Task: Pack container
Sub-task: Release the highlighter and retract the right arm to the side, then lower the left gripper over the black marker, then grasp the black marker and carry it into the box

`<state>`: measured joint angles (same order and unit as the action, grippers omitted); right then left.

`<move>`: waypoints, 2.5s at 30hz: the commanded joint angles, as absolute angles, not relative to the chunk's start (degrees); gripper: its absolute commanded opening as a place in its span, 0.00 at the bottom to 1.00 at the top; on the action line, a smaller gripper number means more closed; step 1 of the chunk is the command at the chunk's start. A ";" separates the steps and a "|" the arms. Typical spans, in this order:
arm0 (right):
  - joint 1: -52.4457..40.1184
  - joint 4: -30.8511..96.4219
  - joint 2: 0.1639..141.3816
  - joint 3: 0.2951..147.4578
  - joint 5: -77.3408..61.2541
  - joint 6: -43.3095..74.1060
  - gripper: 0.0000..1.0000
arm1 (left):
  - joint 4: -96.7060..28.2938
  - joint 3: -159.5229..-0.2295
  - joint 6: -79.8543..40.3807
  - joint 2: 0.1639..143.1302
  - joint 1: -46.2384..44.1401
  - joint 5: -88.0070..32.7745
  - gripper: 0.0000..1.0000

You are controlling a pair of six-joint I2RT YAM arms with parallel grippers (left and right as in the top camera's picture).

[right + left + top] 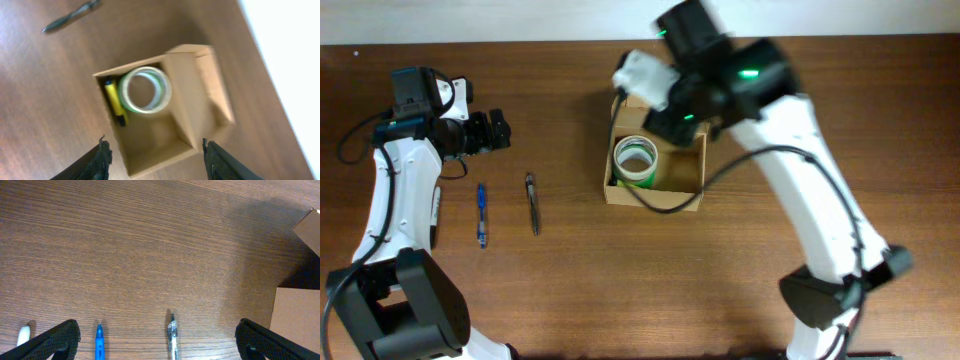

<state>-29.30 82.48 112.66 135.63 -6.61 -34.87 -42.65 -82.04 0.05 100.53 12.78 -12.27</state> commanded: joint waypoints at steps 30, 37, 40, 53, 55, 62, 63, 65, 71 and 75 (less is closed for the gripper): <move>25.19 81.62 105.16 134.89 -12.91 -7.40 0.99 | -50.17 -82.87 3.16 100.95 12.78 -11.75 0.84; 25.15 81.62 105.16 134.89 -12.91 -7.40 0.99 | -55.02 -82.78 15.57 100.95 14.79 2.83 0.96; 25.17 81.62 105.16 134.89 -12.91 -7.40 0.99 | -54.92 -82.72 21.30 100.95 17.54 2.68 0.91; 25.15 81.62 105.16 134.89 -12.91 -7.40 0.99 | -53.25 -80.66 22.33 102.52 30.06 -1.30 0.76; 25.15 81.62 105.16 134.89 -12.91 -7.40 0.99 | -52.40 -79.44 22.31 103.68 30.04 -1.32 0.77; 25.15 81.62 105.16 134.89 -12.91 -7.40 0.99 | -50.89 -78.54 20.12 110.89 29.02 -0.69 0.78; 25.15 81.62 105.16 134.89 -12.91 -7.40 0.99 | -50.63 -78.54 19.68 111.72 29.02 -0.03 0.78; 25.15 81.62 105.16 134.89 -12.91 -7.40 0.99 | -50.24 -78.54 19.27 113.14 29.02 0.89 0.75; 25.15 81.62 105.16 134.89 -12.91 -7.40 0.99 | -49.71 -78.54 19.27 117.05 29.02 0.93 0.68; 25.15 81.62 105.16 134.89 -12.91 -7.40 0.99 | -49.74 -78.52 18.68 118.61 29.02 1.52 0.64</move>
